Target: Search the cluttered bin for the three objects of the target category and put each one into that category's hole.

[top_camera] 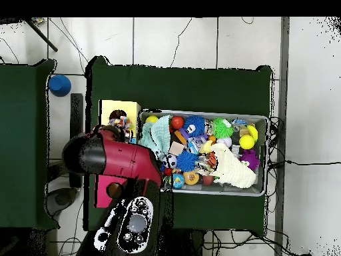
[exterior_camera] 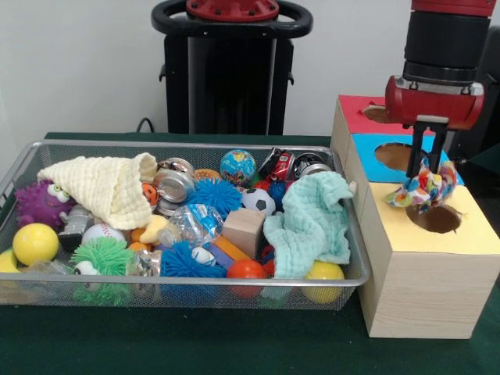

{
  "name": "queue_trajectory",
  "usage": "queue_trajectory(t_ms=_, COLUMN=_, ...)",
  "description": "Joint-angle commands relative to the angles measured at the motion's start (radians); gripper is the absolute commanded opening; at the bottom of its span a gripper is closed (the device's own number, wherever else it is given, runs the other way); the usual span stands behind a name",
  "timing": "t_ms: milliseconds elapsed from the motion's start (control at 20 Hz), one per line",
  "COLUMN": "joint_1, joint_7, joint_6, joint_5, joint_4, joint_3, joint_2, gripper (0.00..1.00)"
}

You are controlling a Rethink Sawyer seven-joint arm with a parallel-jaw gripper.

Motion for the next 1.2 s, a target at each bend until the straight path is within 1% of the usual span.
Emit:
queue_trajectory(t_ms=50, joint_1=-0.003, joint_7=0.276, joint_6=-0.064, joint_5=0.067, joint_4=-0.062, joint_3=0.043, joint_2=0.067, gripper=0.0)
queue_trajectory(t_ms=250, joint_1=0.011, joint_7=0.284, joint_6=-0.07, joint_5=0.087, joint_4=-0.082, joint_3=0.036, joint_2=0.09, gripper=0.0)
queue_trajectory(t_ms=800, joint_1=0.033, joint_7=0.283, joint_6=-0.078, joint_5=0.12, joint_4=-0.092, joint_3=0.017, joint_2=0.114, gripper=0.0)
queue_trajectory(t_ms=1200, joint_1=0.021, joint_7=0.282, joint_6=-0.087, joint_5=0.127, joint_4=-0.055, joint_3=0.025, joint_2=0.118, gripper=0.0)
